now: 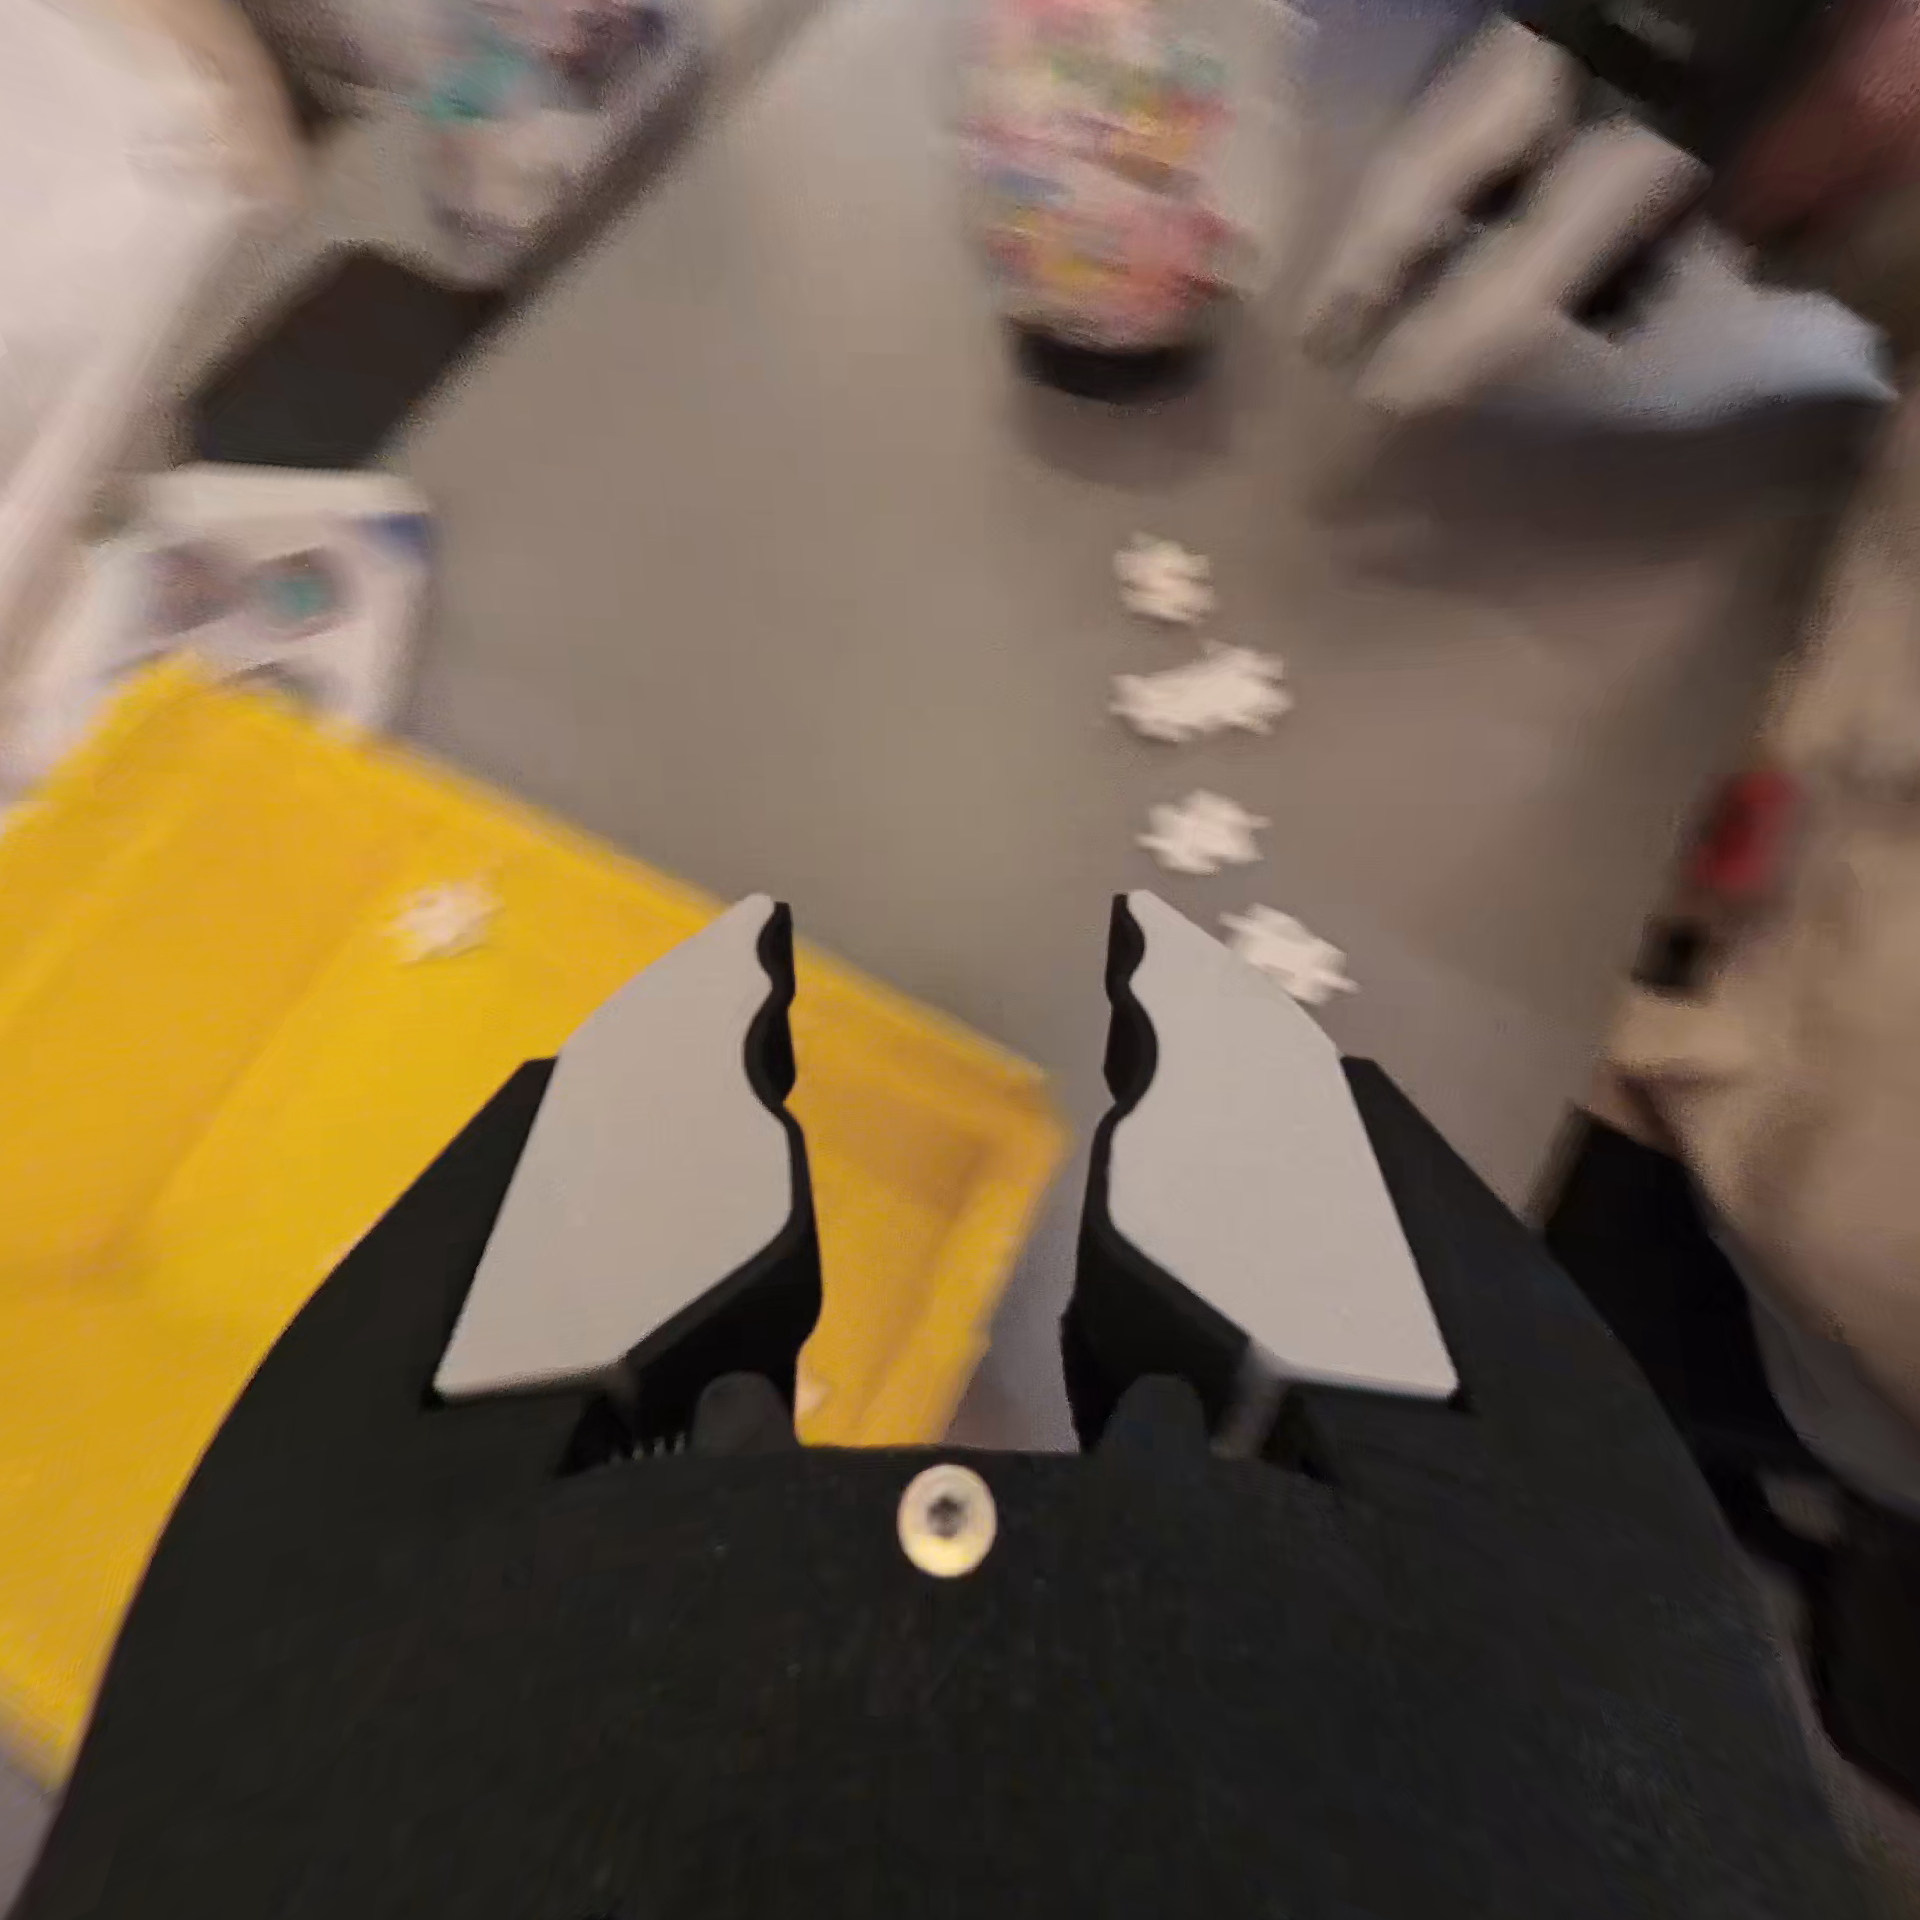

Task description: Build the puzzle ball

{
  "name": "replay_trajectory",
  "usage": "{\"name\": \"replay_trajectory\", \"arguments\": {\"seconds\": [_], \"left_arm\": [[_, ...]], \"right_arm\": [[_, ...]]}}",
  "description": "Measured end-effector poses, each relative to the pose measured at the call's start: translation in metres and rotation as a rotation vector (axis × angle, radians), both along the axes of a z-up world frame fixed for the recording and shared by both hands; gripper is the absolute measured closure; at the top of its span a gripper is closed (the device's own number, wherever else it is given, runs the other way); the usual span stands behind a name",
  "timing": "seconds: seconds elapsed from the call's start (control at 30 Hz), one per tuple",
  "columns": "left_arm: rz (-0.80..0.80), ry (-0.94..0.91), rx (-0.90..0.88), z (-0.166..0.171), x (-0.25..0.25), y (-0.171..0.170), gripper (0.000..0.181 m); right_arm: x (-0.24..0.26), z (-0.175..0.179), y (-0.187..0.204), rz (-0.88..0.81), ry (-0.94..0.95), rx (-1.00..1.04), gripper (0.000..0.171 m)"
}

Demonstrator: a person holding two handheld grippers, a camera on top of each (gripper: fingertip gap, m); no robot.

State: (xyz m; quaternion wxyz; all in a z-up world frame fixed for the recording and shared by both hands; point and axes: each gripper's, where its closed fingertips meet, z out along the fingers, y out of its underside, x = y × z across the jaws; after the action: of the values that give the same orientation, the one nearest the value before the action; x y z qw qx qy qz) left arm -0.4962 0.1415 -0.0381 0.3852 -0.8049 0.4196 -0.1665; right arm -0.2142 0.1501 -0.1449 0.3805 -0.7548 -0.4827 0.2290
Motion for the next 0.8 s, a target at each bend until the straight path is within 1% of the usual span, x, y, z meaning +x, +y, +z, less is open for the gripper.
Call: {"name": "replay_trajectory", "arguments": {"seconds": [0.03,0.07,0.1,0.2,0.27,0.33,0.37,0.5,0.53,0.57,0.6,0.67,0.8], "left_arm": [[0.124,0.003,0.009,-0.001,-0.030,0.027,0.119],[0.190,0.051,-0.009,-0.012,-0.054,0.049,0.106],[0.212,0.108,-0.020,-0.028,-0.070,0.068,0.099],[0.189,0.201,-0.040,-0.081,-0.081,0.122,0.101],[0.174,0.229,-0.121,-0.115,-0.078,0.149,0.104],[0.164,0.226,-0.174,-0.135,-0.072,0.168,0.108],[0.167,0.231,-0.182,-0.141,-0.072,0.176,0.113],[0.169,0.254,-0.177,-0.151,-0.074,0.190,0.121],[0.159,0.248,-0.182,-0.151,-0.072,0.190,0.127],[0.142,0.247,-0.184,-0.152,-0.070,0.188,0.138],[0.131,0.255,-0.175,-0.152,-0.069,0.187,0.155],[0.131,0.268,-0.150,-0.151,-0.070,0.186,0.157],[0.139,0.234,-0.178,-0.147,-0.072,0.171,0.158]], "right_arm": [[-0.002,-0.001,0.000,0.004,-0.008,-0.003,0.144],[-0.004,-0.002,0.000,0.009,-0.016,-0.006,0.144],[-0.007,-0.002,0.001,0.014,-0.021,-0.008,0.144],[-0.018,-0.001,0.000,0.027,-0.035,-0.018,0.144],[-0.024,0.002,0.000,0.031,-0.041,-0.011,0.144],[-0.030,0.006,0.000,0.029,-0.043,-0.010,0.144],[-0.033,0.007,-0.001,0.028,-0.039,-0.011,0.144],[-0.037,0.008,-0.004,0.036,-0.038,-0.014,0.144],[-0.036,0.007,-0.005,0.038,-0.042,-0.016,0.144],[-0.036,0.005,-0.005,0.039,-0.045,-0.021,0.144],[-0.035,0.003,-0.005,0.041,-0.048,-0.026,0.144],[-0.032,0.001,-0.004,0.042,-0.054,-0.032,0.144],[-0.027,0.003,-0.003,0.038,-0.038,-0.026,0.144]]}}
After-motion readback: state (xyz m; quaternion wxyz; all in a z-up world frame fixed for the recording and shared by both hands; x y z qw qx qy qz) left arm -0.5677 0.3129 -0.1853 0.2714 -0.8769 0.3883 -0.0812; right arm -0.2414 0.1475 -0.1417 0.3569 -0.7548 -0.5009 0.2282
